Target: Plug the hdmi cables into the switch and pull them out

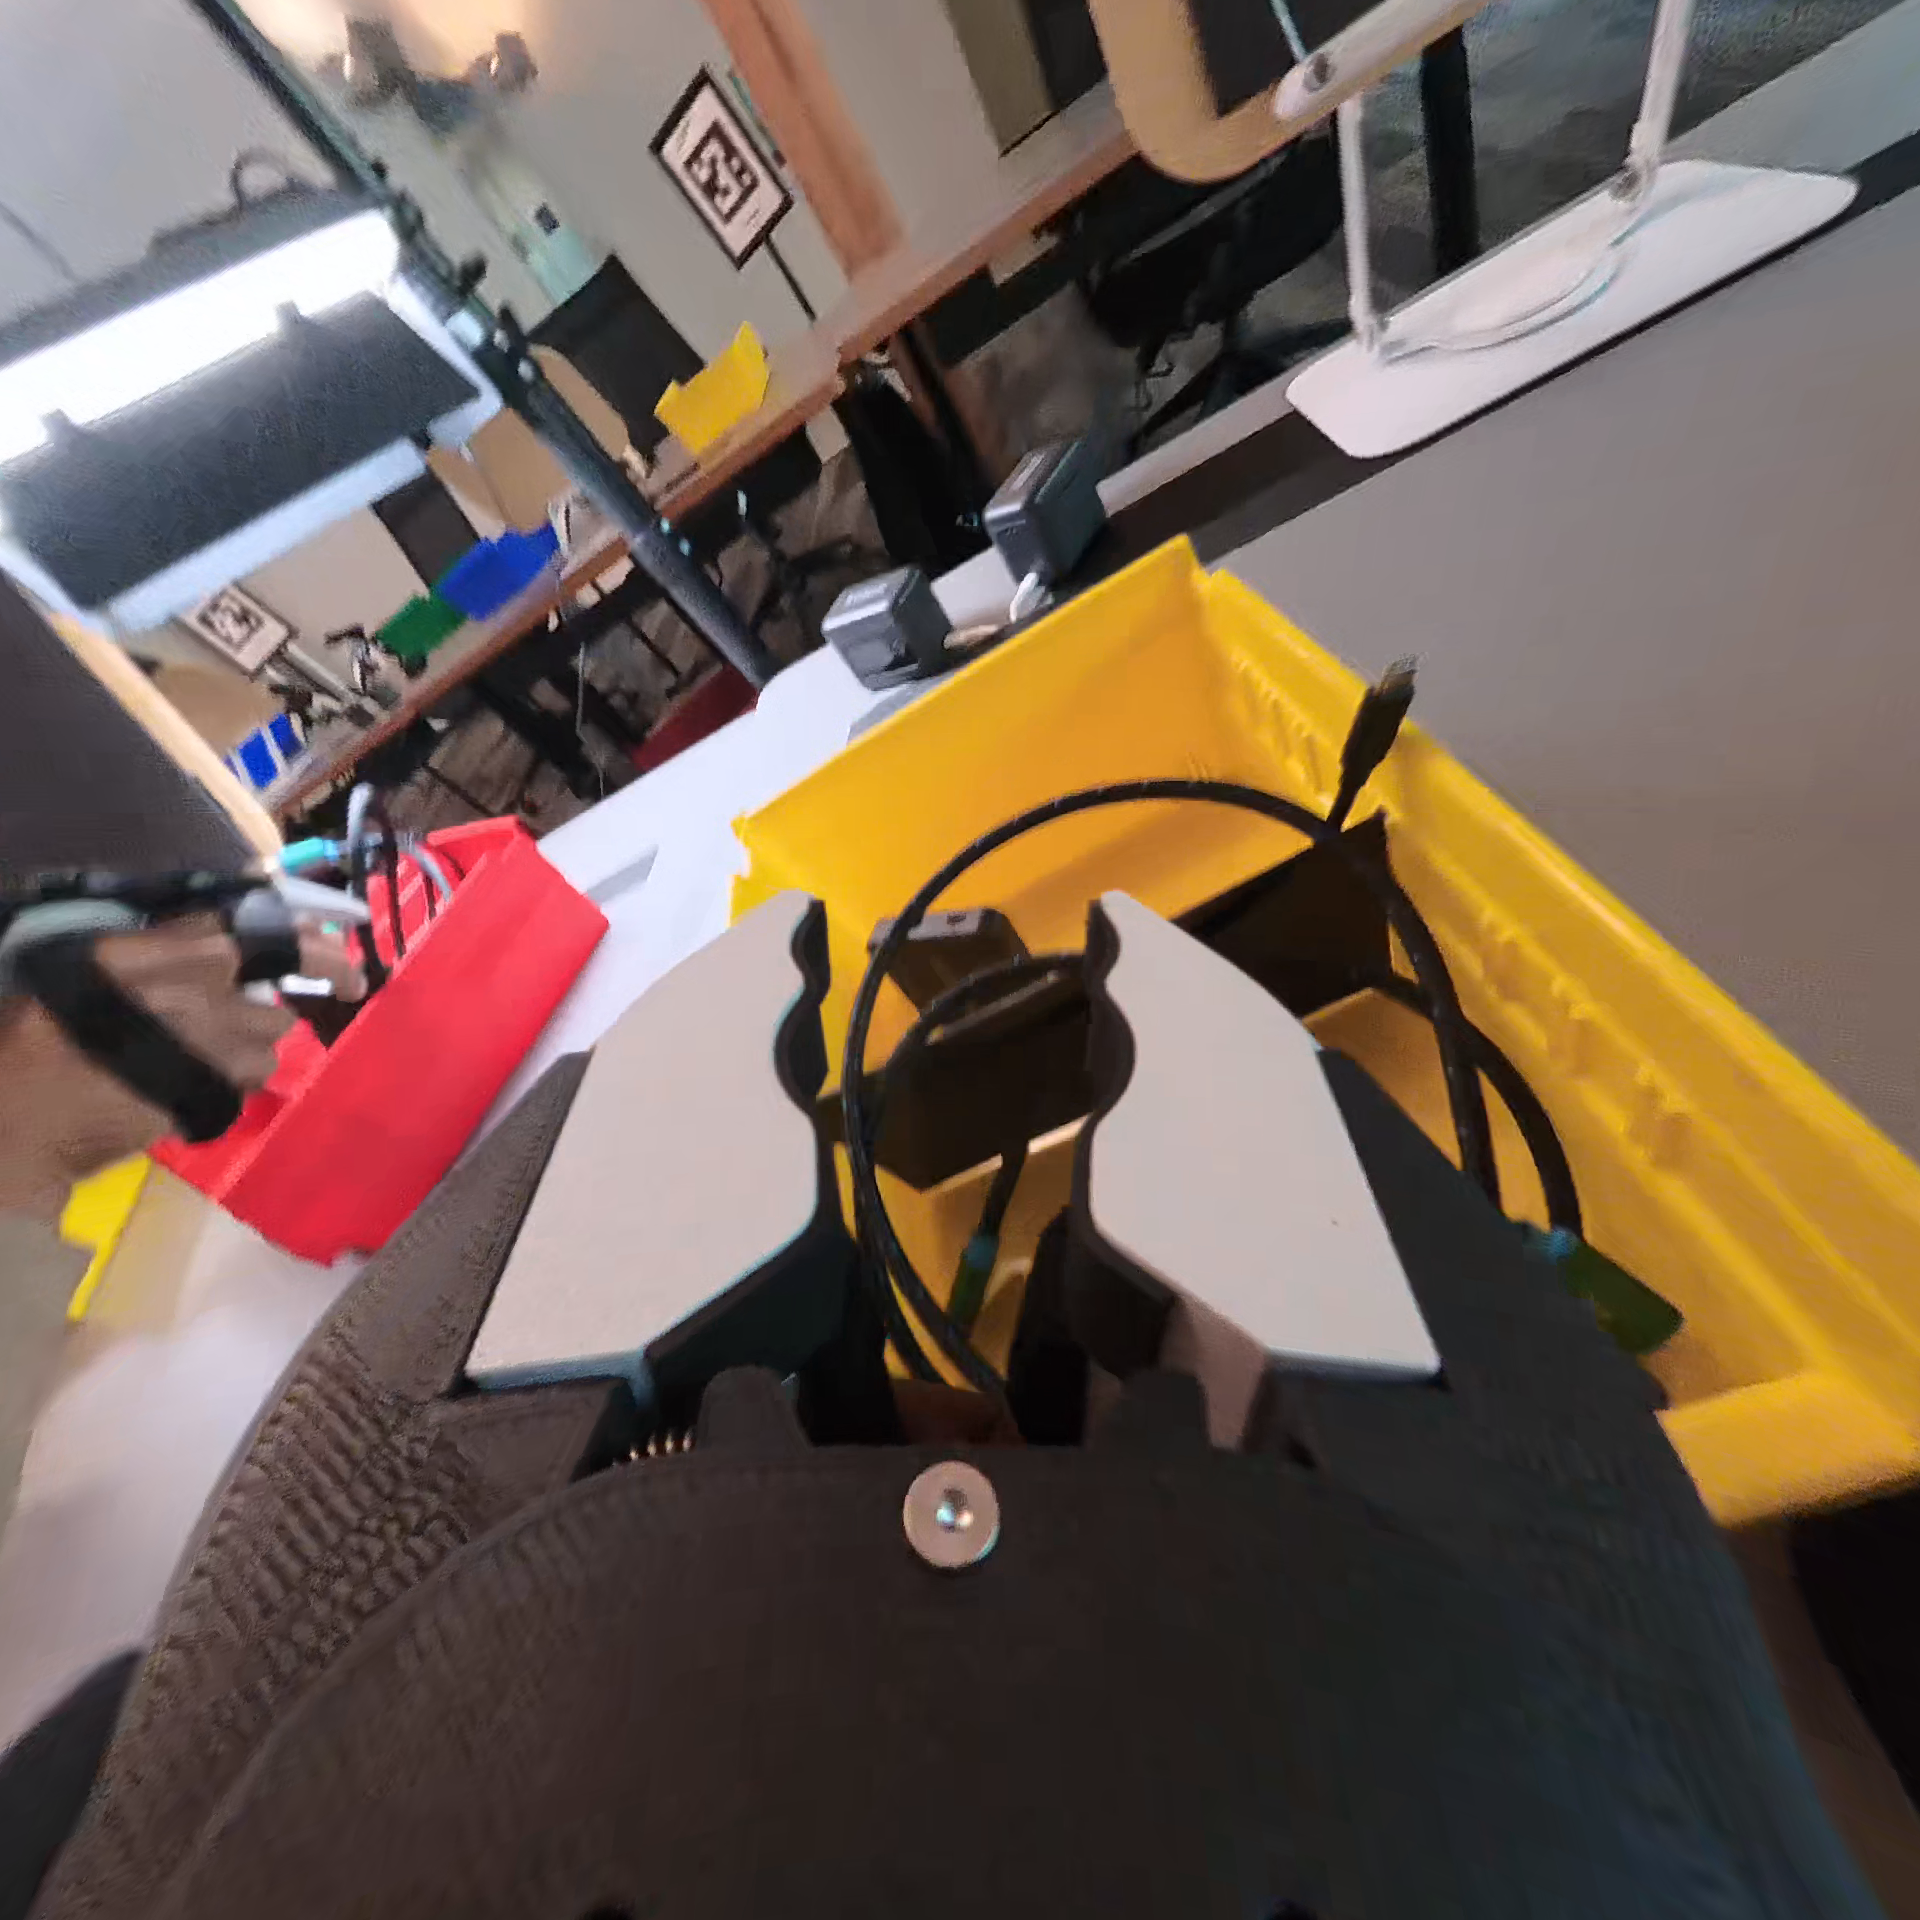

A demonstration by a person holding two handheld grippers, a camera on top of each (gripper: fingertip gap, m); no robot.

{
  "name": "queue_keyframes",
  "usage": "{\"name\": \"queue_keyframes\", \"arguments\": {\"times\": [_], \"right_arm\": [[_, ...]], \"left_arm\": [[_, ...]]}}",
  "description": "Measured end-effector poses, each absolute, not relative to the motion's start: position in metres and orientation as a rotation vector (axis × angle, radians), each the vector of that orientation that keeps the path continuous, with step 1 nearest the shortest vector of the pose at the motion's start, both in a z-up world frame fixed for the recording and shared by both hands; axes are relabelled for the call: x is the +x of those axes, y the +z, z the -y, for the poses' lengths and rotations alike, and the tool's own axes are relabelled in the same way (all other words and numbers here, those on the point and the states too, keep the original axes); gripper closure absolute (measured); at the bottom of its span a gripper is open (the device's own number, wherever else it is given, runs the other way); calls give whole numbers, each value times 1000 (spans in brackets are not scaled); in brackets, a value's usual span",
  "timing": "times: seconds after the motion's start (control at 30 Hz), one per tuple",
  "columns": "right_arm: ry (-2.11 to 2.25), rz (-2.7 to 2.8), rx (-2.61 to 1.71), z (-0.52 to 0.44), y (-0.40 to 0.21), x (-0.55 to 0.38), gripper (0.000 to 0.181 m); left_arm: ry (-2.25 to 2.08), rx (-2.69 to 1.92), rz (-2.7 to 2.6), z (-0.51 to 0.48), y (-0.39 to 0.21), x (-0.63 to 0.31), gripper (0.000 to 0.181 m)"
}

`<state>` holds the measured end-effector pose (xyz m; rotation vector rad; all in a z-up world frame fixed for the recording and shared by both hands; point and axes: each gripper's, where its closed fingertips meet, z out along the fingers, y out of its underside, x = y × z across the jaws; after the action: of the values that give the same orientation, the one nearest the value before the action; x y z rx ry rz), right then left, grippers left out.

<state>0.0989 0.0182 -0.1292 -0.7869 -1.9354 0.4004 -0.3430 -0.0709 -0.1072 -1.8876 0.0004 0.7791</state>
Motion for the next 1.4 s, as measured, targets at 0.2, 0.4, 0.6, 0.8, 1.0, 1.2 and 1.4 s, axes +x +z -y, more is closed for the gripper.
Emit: {"name": "queue_keyframes", "arguments": {"times": [0.2, 0.4, 0.6, 0.8, 1.0, 1.2, 1.4], "right_arm": [[408, 1902, -776, -17, -120, 106, 118], [470, 1898, -760, -13, -117, 105, 118], [451, 1893, -762, -12, -116, 106, 119], [479, 1875, -737, -7, -110, 105, 119], [560, 1778, -683, 5, -90, 93, 119], [774, 1469, -629, 18, -33, 61, 122], [1248, 1033, -608, 24, 33, 56, 122]], "left_arm": [[674, -2283, -369, 6, -148, -365, 132], [732, -2455, -548, -13, -188, -392, 131], [1004, -2308, -486, -4, -158, -403, 167], [1145, -2001, -253, 38, -64, -393, 171], [1277, -1639, -83, 91, 27, -359, 173], [1159, -1302, -99, 110, 74, -267, 175], [944, -1247, -305, 81, 60, -164, 176]]}}
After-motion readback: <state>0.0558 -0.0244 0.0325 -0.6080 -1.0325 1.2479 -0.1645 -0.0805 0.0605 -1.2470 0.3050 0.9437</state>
